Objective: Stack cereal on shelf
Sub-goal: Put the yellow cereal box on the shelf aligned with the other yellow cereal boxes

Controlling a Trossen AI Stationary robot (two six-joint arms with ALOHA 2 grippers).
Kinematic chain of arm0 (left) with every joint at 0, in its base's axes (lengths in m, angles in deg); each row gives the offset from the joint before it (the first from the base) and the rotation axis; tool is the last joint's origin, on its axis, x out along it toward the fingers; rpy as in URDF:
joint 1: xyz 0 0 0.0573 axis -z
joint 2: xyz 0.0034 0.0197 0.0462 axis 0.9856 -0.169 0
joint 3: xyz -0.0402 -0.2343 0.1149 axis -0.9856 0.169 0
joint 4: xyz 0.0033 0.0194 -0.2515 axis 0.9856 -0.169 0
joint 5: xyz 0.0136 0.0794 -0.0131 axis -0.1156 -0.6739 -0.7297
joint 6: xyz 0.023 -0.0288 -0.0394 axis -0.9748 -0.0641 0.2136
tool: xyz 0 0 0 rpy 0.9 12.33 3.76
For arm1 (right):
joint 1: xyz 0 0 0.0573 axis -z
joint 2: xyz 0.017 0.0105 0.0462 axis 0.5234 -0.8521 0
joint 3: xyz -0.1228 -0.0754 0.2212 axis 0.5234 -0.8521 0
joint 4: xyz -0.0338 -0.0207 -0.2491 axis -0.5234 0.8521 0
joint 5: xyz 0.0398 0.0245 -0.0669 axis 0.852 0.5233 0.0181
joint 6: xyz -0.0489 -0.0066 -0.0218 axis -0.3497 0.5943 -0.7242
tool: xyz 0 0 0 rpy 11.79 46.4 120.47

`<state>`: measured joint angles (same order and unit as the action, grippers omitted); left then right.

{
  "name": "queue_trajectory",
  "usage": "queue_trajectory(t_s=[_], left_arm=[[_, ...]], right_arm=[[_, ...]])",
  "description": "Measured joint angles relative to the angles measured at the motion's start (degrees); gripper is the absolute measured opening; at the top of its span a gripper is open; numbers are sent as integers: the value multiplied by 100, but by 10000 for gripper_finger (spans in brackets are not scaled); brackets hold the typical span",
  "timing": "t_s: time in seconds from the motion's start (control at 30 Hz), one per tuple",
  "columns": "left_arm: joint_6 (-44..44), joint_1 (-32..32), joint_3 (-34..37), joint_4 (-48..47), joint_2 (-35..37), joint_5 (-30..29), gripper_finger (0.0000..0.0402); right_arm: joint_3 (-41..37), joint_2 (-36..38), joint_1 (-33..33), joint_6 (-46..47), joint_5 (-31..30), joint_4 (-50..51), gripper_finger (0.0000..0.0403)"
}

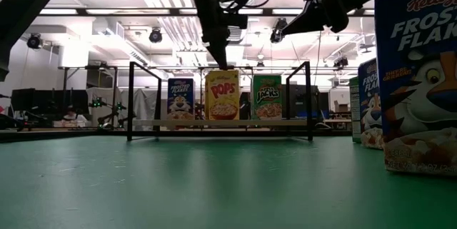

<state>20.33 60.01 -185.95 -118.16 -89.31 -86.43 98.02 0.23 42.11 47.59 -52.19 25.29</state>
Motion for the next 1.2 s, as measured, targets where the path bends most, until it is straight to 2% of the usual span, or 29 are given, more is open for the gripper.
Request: queue_trajectory(t_s=[0.23,0.43,1.0,1.2], left_arm=[[355,7,-193,-569,0,4,1],[394,7,-191,-575,0,7,1],[824,63,-217,-42,21,20,1],[843,148,-205,500,27,42,1]], right_arm=[[0,0,0,0,-2,0,13],[0,0,0,0,-4,0,13],[0,0,0,0,-7,-4,13],[0,0,0,0,-8,-2,13]])
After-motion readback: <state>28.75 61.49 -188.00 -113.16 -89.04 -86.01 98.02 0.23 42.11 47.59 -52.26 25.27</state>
